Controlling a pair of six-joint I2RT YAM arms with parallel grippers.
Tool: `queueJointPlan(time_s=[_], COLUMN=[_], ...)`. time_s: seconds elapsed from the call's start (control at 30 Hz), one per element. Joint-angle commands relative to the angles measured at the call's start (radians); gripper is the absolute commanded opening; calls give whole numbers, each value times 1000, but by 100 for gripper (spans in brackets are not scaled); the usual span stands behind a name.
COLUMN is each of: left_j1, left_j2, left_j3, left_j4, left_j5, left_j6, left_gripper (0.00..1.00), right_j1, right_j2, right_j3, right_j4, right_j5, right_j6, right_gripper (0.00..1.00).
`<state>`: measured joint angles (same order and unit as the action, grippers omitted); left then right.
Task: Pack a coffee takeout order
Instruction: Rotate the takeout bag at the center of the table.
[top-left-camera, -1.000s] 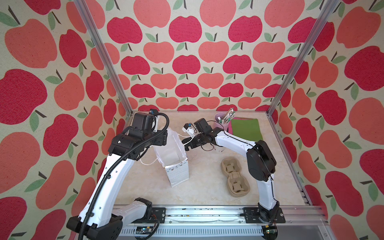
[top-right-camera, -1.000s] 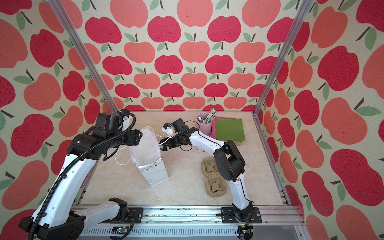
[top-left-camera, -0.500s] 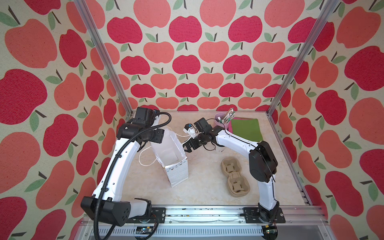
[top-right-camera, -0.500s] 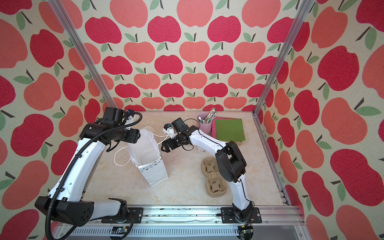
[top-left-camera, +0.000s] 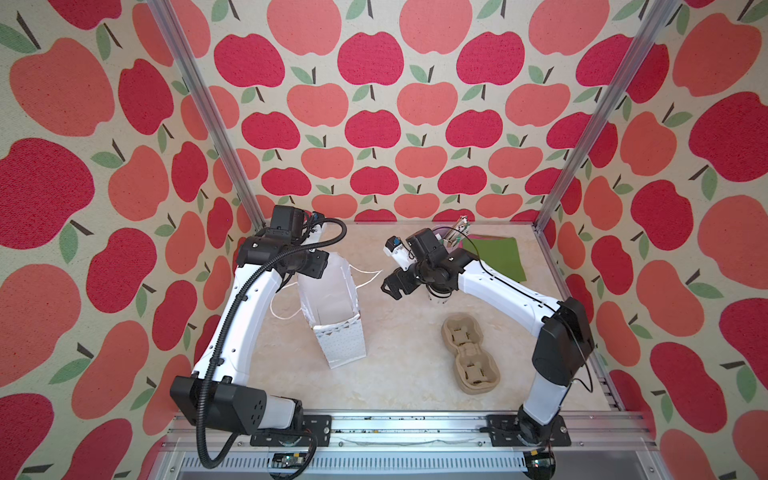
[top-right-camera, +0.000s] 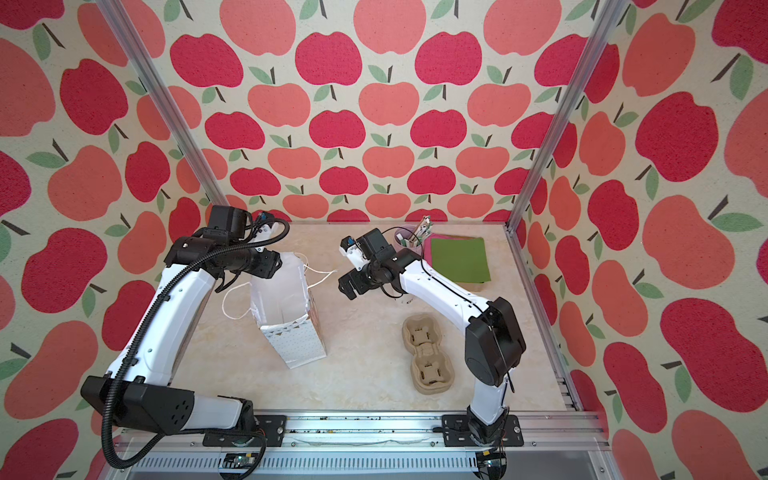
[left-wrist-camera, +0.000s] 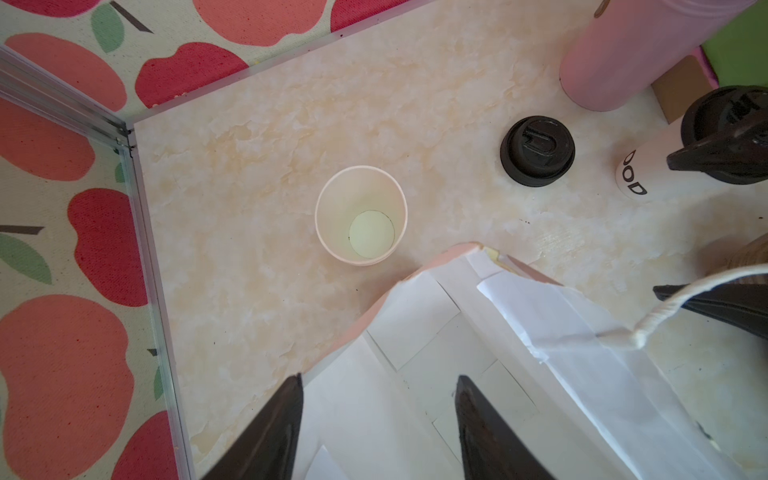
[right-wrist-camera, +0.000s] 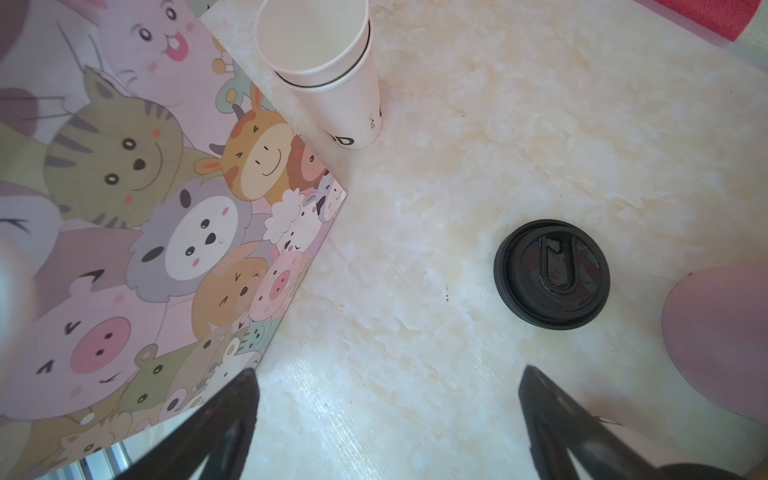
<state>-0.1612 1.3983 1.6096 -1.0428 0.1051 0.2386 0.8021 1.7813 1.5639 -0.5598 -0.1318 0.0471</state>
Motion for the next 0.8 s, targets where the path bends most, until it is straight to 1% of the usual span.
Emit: queueJointPlan(time_s=[0.0,0.13,0.3,0.47,0.6,0.77], left_j1=[-3,-4,-4,2,11,25], left_j2=[-34,-47,20,71,129,195], left_j3=[42,56,112,126,155,182], left_j4=[1,-5,-64,-36,-46,-43], left_j5=[36,52,21,28,53,13], left_j6=[27,104,192,278,315,335], left_gripper=[61,62,62,62,62,61], right_j1=[-6,-6,-5,-1,-1,-1], right_j2=[-44,-70,-127,-211,-257,-270], right_j3=[-32,-54,-100,-168,-205,-230], right_j4=[-17,-17,-18,-18,-25,-30], right_j5=[27,31,20,30,53,48], right_j6=[-26,-22,8,21,21,27], right_gripper=[99,99,99,99,99,99])
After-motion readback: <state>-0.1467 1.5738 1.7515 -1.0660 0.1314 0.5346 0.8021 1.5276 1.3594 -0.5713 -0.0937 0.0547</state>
